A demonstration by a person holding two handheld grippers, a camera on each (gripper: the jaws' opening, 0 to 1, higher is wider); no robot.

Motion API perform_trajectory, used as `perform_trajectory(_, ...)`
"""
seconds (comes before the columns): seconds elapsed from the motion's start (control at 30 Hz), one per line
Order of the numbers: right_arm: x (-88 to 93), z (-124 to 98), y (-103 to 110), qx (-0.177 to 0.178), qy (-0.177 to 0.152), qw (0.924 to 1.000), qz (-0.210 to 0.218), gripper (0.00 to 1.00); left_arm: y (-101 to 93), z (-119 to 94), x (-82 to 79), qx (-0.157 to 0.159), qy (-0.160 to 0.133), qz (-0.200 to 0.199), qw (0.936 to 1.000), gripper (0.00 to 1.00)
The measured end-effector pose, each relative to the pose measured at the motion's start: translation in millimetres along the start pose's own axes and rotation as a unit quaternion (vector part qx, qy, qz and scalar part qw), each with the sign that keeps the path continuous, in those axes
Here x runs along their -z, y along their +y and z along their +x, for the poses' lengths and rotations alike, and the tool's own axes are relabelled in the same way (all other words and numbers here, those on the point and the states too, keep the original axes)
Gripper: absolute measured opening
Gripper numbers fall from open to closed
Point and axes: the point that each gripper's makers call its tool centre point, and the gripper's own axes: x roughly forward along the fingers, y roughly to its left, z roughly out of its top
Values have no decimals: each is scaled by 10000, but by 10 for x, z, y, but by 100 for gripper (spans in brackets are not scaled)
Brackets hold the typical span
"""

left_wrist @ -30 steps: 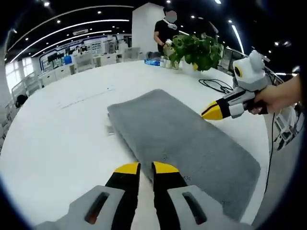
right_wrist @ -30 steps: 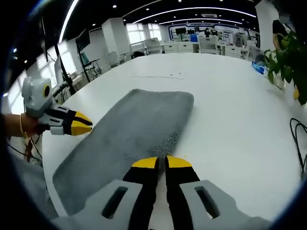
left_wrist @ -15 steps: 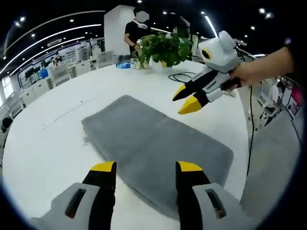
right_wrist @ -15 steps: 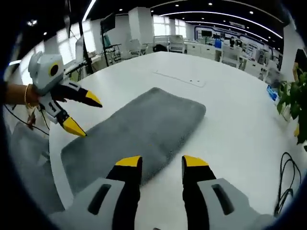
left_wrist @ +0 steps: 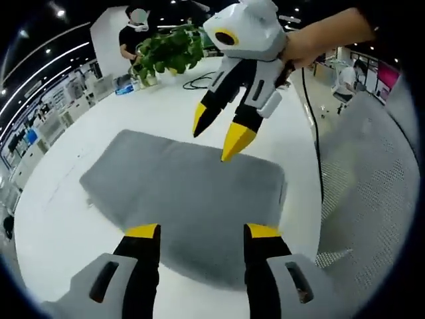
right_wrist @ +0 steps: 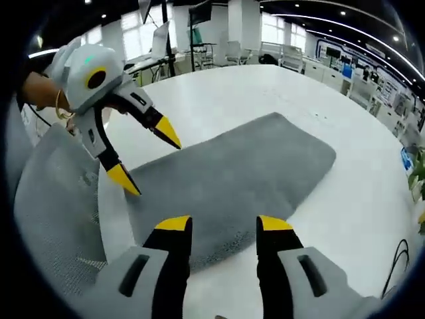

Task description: Fold the towel on the table until its edges align and the towel forms a compact rectangular stack.

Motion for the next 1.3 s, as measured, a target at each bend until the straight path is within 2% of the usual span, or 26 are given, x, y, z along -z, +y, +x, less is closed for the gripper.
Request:
perform_trajectory(0.13,66,-14,123,-109,47,9999,-124,38,-154,-20,76,189,-35,-137,9997,52)
perform_trajectory(0.27,121,-31,356,-280,160,9988,-374,38,-298,-15,201,319,136,31,9994,49)
perform_trajectory(0.33,116,-51,507,-291,171,9980,-535,38,-341,-10,238,369,171,-29,9992,47)
perform_trajectory(0.4,147,-12,400,-378,205,9973,-603,37,-381,-3,278,368,199,-29,9991,45)
perform_trajectory(0.63,418,40,729,-710,495,9906,-1057,32,-408,57,380,323,452,418,9976,41)
perform_trajectory(0.73,469,80,750,-719,514,9900,-1095,34,-395,100,434,355,600,649,9955,39)
perform_trajectory(0.83,509,110,716,-688,601,9873,-1302,33,-394,104,406,418,567,615,9956,38)
perform_trajectory(1.0,579,176,699,-580,817,9755,-1960,31,-358,100,410,465,600,767,9942,31)
perform_trajectory(1.13,593,185,700,-587,766,9758,-1960,31,-341,127,407,601,751,987,9905,27)
perform_trajectory(1.2,596,209,664,-563,711,9762,-1968,26,-319,138,436,626,873,1126,9878,23)
perform_trajectory(1.23,569,213,610,-377,690,9753,-2067,22,-305,146,432,644,926,1126,9872,21)
perform_trajectory(1.3,548,237,633,-385,696,9784,-1910,18,-267,187,430,621,1000,1057,9874,18)
